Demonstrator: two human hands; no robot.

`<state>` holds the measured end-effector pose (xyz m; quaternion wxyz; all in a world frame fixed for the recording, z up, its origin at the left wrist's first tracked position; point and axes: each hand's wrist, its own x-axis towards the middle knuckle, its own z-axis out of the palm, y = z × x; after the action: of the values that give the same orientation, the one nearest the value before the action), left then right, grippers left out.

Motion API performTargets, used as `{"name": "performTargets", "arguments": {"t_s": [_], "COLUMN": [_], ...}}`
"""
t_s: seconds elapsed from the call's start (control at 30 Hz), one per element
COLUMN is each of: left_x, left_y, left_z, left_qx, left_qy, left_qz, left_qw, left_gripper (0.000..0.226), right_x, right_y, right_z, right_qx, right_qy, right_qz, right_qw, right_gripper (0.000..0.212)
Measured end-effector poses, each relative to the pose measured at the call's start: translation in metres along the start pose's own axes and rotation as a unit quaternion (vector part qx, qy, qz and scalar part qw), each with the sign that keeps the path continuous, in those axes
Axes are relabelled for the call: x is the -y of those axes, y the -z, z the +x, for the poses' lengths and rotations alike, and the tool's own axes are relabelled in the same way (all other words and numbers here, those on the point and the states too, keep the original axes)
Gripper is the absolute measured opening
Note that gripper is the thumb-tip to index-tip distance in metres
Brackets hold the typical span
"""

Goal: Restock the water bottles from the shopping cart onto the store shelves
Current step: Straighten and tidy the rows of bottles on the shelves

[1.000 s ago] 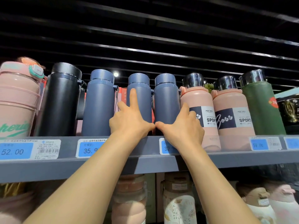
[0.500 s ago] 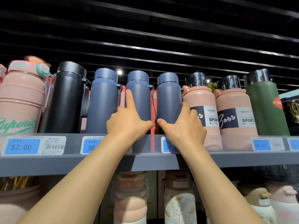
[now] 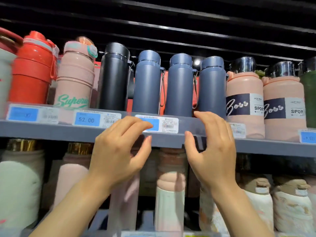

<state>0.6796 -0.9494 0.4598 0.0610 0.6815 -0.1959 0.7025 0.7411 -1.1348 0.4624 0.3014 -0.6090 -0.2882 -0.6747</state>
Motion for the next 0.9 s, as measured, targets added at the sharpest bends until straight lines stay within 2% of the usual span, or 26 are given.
{"name": "performTargets", "arguments": {"t_s": [0.1,0.17,0.3,0.43,0.53,0.63,0.77,0.9], "left_x": [0.026,0.050,0.110,0.184,0.240,0.291,0.327,0.343], "left_y": [0.040,0.071,0.142,0.231,0.292,0.331,0.338,0.318], "left_z": [-0.048,-0.083,-0.153,-0.213,-0.238,-0.246,-0.243,-0.219], "left_qx": [0.035,0.078,0.155,0.158,0.108,0.065,0.065,0.092], "left_qy": [0.017,0.045,0.090,0.184,0.240,0.295,0.345,0.379], "left_qz": [-0.002,0.002,0.041,0.071,0.093,0.106,0.072,0.036], "left_qw": [0.999,0.996,0.983,0.968,0.960,0.947,0.934,0.920], "left_gripper": [0.020,0.019,0.010,0.011,0.017,0.025,0.042,0.064], "right_x": [0.047,0.083,0.164,0.260,0.333,0.392,0.428,0.432], "right_y": [-0.013,-0.028,-0.073,-0.128,-0.171,-0.208,-0.242,-0.265], "right_z": [-0.033,-0.060,-0.108,-0.150,-0.175,-0.186,-0.184,-0.181], "right_qx": [0.046,0.113,0.277,0.377,0.378,0.317,0.226,0.238], "right_qy": [0.024,0.029,0.059,0.059,0.023,-0.039,-0.138,-0.205], "right_qz": [0.035,0.072,0.121,0.161,0.198,0.215,0.170,0.099], "right_qw": [0.998,0.990,0.952,0.910,0.904,0.923,0.949,0.944], "right_gripper": [0.036,0.033,0.026,0.024,0.026,0.030,0.042,0.067]}}
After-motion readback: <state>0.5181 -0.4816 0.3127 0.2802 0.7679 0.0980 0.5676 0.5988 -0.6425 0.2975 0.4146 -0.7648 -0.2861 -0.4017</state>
